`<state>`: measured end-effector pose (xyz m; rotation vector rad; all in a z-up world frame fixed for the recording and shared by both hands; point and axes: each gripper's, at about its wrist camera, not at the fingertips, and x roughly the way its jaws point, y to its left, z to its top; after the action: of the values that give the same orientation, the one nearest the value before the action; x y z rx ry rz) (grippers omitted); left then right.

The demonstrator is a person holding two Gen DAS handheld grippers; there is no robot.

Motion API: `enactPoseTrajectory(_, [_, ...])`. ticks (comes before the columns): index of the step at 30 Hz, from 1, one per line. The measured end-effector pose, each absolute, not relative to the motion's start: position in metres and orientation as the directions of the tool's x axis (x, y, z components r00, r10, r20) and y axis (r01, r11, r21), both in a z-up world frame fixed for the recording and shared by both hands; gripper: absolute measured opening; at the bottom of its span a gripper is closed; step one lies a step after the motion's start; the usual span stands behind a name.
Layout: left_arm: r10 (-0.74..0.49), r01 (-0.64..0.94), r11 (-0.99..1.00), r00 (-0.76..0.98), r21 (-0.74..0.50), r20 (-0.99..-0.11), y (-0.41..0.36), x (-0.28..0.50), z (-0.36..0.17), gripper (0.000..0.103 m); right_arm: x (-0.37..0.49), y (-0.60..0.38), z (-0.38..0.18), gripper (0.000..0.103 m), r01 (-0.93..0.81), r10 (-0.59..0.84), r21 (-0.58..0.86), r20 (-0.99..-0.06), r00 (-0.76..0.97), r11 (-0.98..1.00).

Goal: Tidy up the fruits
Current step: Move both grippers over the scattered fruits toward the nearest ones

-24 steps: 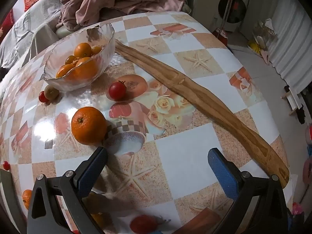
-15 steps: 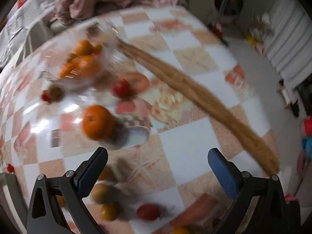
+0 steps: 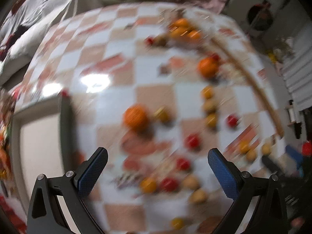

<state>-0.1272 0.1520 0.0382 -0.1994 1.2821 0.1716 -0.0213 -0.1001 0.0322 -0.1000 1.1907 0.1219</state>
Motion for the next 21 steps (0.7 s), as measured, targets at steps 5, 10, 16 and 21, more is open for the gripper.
enactPoseTrajectory(5, [0.038,-0.244,0.969,0.231,-0.02,-0.972,0.158,-0.155,0.027,0.103,-0.022,-0.074,0.037,0.103,-0.203,0.083,0.018,-0.945,0.318,0.979])
enactPoseTrajectory(10, [0.02,-0.247,0.968,0.22,-0.036,-0.975,0.16,-0.165,0.031,0.103,-0.027,-0.06,0.04,0.103,-0.22,0.097,0.038,-0.959,0.266,0.975])
enactPoseTrajectory(16, [0.01,-0.259,0.965,0.199,-0.043,-0.98,0.168,-0.158,0.035,0.103,-0.026,-0.052,0.041,0.103,-0.232,0.097,0.037,-0.963,0.253,0.972])
enactPoseTrajectory(21, [0.012,-0.264,0.964,0.191,-0.039,-0.981,0.171,-0.158,0.038,0.103,-0.026,-0.05,0.04,0.103,-0.228,0.098,0.043,-0.967,0.235,0.973])
